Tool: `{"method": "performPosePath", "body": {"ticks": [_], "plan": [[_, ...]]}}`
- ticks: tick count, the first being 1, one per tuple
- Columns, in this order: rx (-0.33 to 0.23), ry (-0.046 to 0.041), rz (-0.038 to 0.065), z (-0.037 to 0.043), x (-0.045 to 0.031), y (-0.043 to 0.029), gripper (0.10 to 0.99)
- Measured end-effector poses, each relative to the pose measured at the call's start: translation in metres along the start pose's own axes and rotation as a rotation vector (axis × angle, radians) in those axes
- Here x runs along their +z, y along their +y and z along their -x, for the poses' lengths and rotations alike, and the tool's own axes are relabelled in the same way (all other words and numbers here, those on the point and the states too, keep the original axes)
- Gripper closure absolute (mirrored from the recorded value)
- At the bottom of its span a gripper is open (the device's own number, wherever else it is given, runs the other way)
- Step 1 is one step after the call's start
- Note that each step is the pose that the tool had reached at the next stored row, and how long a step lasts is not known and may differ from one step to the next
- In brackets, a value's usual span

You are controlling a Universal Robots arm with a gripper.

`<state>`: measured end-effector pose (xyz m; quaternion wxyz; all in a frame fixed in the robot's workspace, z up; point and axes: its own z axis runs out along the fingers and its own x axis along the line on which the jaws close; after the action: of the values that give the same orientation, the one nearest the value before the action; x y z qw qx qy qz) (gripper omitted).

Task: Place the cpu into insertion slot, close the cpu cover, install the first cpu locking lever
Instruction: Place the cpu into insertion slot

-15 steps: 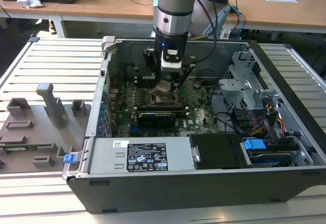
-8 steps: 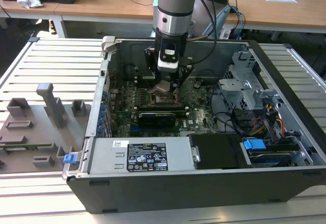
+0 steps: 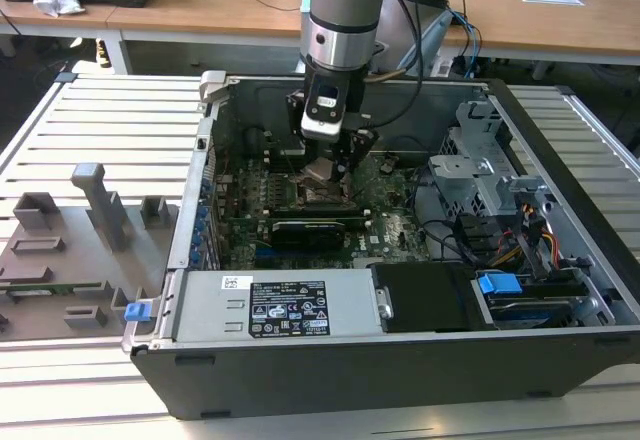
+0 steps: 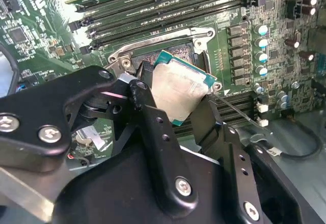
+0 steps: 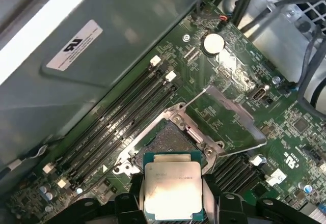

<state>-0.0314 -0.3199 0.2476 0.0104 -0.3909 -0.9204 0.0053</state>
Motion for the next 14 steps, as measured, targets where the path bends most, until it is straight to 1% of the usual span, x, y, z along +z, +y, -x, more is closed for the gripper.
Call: {"method": "performPosePath", "body": {"ticks": [2, 6, 10, 14], "plan": [[0.036, 0.0004, 0.000, 0.0000, 0.0002, 0.0000, 0.545], [0.073, 0.0005, 0.000, 0.0000, 0.0004, 0.0000, 0.545], [0.153, 0.0010, 0.001, 0.0000, 0.0009, 0.0000, 0.545], [0.214, 0.0010, 0.001, 0.0000, 0.0013, 0.0000, 0.545]]}}
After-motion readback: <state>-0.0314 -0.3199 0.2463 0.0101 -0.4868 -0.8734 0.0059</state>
